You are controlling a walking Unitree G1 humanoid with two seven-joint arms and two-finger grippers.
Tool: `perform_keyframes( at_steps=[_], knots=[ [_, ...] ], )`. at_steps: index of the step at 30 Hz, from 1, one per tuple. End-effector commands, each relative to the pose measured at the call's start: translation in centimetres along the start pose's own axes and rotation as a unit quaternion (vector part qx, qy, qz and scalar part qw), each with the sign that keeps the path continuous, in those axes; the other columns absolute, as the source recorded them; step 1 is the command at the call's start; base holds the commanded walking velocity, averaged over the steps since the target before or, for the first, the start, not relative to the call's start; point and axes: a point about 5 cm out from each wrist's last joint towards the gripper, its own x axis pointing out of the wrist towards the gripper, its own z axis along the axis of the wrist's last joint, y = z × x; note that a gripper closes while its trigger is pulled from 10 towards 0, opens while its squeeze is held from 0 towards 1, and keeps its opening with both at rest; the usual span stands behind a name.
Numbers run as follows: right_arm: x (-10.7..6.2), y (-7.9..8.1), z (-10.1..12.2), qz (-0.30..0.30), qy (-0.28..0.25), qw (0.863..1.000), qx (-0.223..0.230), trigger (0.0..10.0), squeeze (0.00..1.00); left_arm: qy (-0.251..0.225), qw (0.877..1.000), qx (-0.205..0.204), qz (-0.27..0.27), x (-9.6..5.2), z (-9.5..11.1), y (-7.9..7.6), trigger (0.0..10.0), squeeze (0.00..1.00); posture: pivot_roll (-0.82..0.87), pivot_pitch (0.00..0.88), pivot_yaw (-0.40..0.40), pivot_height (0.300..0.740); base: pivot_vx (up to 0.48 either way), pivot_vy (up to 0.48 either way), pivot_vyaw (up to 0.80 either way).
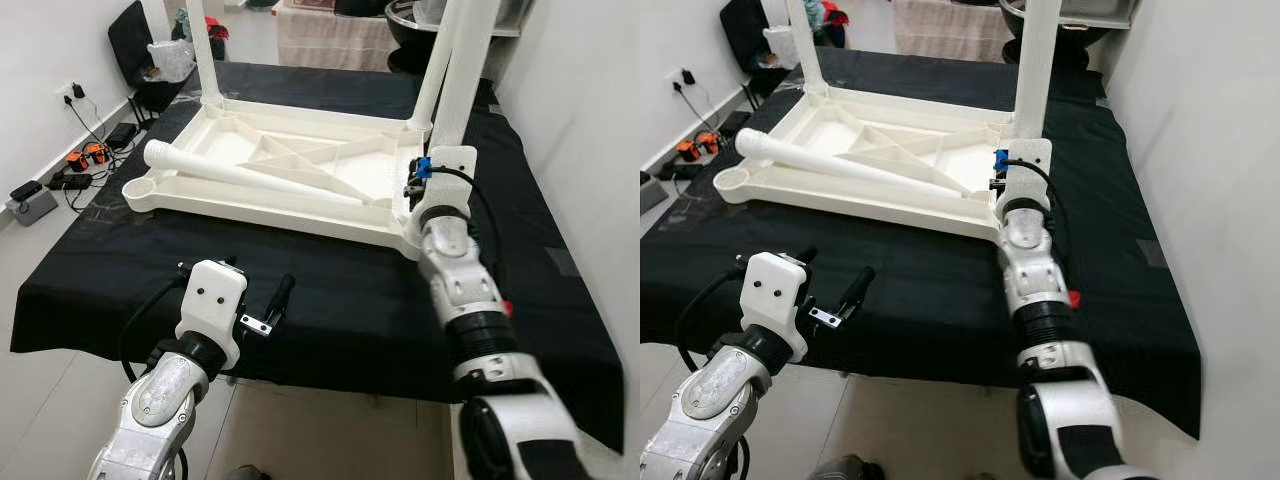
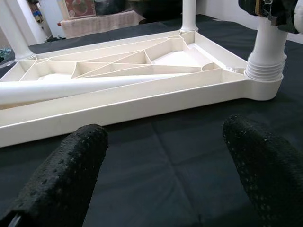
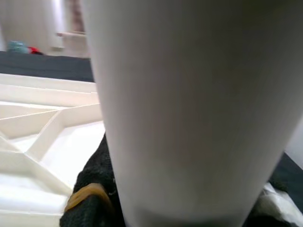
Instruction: Building children table
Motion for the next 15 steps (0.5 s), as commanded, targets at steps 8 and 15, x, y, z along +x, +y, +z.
perform_keyframes(
  at_steps=[8, 15],
  knots=[
    [-0.7, 0.8, -3.3, -0.117, 0.158, 0.98, 0.038, 0.0, 0.0, 0.005, 1.0, 0.003, 0.005, -0.1, -0.2, 0.1, 10.0, 0.0, 0.09, 0.106, -0.067, 0.74, 0.0, 0.0, 0.0],
    [-0.8, 0.5, -3.7, -0.183, 0.208, 0.96, 0.047, 0.0, 0.0, 0.005, 1.0, 0.003, 0.007, -0.1, -0.3, 0.0, 10.0, 0.0, 0.09, 0.104, -0.071, 0.74, 0.0, 0.0, 0.0]
  ],
)
